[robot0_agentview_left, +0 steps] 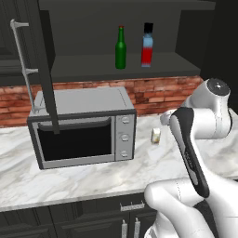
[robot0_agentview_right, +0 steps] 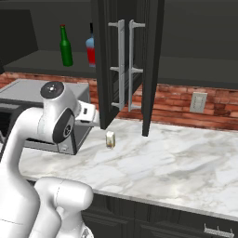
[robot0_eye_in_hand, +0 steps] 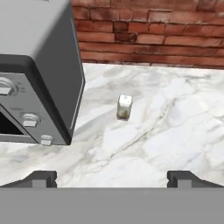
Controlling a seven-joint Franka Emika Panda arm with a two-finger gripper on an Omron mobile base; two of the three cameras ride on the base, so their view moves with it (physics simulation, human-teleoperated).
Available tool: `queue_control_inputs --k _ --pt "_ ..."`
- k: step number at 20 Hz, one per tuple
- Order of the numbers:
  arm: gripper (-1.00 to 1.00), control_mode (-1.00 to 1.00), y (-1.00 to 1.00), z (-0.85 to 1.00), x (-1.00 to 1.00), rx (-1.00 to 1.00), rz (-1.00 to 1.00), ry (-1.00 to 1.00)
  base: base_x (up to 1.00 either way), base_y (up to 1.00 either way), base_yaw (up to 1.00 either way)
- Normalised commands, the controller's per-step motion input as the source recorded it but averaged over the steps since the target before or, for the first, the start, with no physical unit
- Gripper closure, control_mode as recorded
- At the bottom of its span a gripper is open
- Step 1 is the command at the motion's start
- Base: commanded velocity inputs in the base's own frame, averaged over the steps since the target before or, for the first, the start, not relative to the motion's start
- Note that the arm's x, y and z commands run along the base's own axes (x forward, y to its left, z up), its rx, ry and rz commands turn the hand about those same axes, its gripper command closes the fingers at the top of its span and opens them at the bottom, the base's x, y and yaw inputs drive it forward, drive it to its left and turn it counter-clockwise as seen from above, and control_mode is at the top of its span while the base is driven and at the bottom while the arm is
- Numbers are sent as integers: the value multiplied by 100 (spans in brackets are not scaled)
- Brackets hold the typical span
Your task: Sort all alcoholic drinks to one cabinet, and non-alcoholic drinks to the other.
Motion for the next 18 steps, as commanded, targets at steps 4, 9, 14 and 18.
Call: queue_control_inputs --k 4,9,14,18 --pt "-100 -100 -1 -25 25 0 0 2 0 0 0" --pt "-100 -100 -1 -26 24 0 0 0 0 0 0" --pt "-100 -100 0 -17 9 0 0 -7 0 0 0" --pt "-100 -100 0 -16 8 0 0 -7 0 0 0"
